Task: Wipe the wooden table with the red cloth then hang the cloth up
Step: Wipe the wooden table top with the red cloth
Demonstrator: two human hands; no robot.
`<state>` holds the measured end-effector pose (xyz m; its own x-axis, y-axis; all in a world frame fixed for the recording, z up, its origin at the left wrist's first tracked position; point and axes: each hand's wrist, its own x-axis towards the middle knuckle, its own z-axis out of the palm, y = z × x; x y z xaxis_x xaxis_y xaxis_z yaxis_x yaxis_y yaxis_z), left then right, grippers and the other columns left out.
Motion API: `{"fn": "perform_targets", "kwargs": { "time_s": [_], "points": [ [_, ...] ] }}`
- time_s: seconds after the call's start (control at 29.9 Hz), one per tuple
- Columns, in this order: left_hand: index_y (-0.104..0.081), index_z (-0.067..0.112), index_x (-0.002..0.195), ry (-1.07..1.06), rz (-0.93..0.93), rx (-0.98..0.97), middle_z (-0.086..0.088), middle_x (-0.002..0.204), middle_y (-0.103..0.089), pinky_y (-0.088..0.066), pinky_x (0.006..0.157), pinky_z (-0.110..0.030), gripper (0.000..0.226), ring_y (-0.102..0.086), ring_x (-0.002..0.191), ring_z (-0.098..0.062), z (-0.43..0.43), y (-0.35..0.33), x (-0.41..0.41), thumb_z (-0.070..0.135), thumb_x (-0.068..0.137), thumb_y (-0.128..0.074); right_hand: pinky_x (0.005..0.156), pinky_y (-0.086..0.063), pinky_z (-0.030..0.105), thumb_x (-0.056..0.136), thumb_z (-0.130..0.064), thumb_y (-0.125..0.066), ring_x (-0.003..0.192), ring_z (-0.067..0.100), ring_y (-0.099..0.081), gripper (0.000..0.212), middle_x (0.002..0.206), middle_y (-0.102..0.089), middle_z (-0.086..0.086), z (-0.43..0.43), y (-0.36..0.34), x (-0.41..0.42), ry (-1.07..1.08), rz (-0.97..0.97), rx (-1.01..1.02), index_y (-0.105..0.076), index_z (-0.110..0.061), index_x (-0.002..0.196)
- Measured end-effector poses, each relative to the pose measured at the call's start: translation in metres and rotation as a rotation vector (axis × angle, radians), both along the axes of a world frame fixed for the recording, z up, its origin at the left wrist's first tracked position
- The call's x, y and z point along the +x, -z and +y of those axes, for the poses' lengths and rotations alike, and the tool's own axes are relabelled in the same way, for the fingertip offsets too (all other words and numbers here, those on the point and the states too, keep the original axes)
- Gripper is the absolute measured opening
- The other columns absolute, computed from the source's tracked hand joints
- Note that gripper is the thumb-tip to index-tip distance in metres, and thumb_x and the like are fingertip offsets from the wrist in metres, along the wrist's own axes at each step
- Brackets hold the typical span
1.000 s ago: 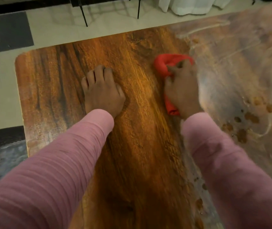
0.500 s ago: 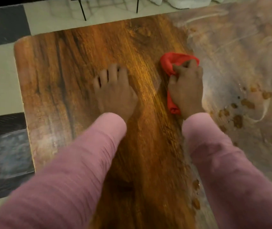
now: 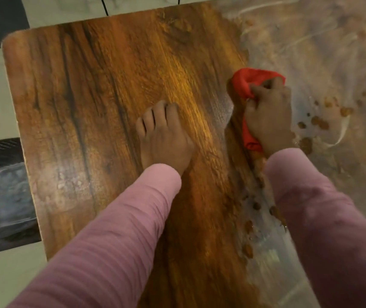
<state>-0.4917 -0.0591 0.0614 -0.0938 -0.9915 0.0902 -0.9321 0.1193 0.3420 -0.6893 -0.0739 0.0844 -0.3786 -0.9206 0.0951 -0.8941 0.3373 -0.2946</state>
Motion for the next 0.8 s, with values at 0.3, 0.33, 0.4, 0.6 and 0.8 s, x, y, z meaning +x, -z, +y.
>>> {"fn": "perform_targets", "kwargs": {
  "time_s": [0.3, 0.33, 0.4, 0.6, 0.8],
  "points": [
    [-0.053, 0.014, 0.128, -0.003, -0.022, -0.034, -0.008, 0.133, -0.051, -0.032, 0.102, -0.048, 0.052, -0.044, 0.120, -0.032, -0.002, 0.004, -0.001, 0.022, 0.078, -0.041, 0.081, -0.038, 0.034, 0.086, -0.019, -0.052, 0.102, 0.029, -0.046, 0.040, 0.116, -0.054, 0.008, 0.061, 0.005, 0.035, -0.293, 0.035, -0.031, -0.063, -0.018, 0.125],
    [-0.052, 0.013, 0.128, -0.001, -0.015, -0.034, -0.009, 0.133, -0.050, -0.032, 0.102, -0.048, 0.052, -0.044, 0.120, -0.032, -0.002, 0.005, -0.001, 0.021, 0.078, -0.042, 0.082, -0.036, 0.033, 0.087, -0.016, -0.052, 0.103, 0.030, -0.046, 0.040, 0.117, -0.053, 0.010, 0.057, 0.005, 0.021, -0.228, 0.038, -0.033, -0.062, -0.017, 0.125],
    [-0.053, 0.013, 0.127, -0.001, -0.007, -0.048, -0.009, 0.132, -0.051, -0.032, 0.101, -0.048, 0.050, -0.044, 0.119, -0.033, -0.001, 0.005, -0.001, 0.020, 0.078, -0.042, 0.085, -0.036, 0.033, 0.087, -0.013, -0.051, 0.107, 0.034, -0.046, 0.040, 0.118, -0.051, 0.013, 0.047, 0.002, -0.007, -0.084, 0.026, -0.031, -0.062, -0.015, 0.126],
    [-0.053, 0.013, 0.125, -0.001, -0.037, -0.050, -0.010, 0.131, -0.050, -0.031, 0.100, -0.048, 0.047, -0.044, 0.118, -0.034, -0.001, 0.003, -0.002, 0.019, 0.079, -0.044, 0.082, -0.035, 0.029, 0.087, -0.015, -0.051, 0.105, 0.029, -0.044, 0.041, 0.115, -0.051, 0.009, 0.057, -0.002, 0.020, -0.058, -0.011, -0.018, -0.062, -0.018, 0.126],
    [-0.054, 0.013, 0.126, -0.018, -0.041, -0.043, -0.010, 0.131, -0.052, -0.032, 0.101, -0.048, 0.051, -0.046, 0.119, -0.034, -0.002, 0.002, -0.003, 0.022, 0.078, -0.042, 0.080, -0.035, 0.032, 0.081, -0.016, -0.057, 0.094, 0.027, -0.048, 0.038, 0.109, -0.058, 0.007, 0.106, 0.002, 0.072, -0.373, -0.050, -0.022, -0.067, -0.015, 0.118]
  ]
}}
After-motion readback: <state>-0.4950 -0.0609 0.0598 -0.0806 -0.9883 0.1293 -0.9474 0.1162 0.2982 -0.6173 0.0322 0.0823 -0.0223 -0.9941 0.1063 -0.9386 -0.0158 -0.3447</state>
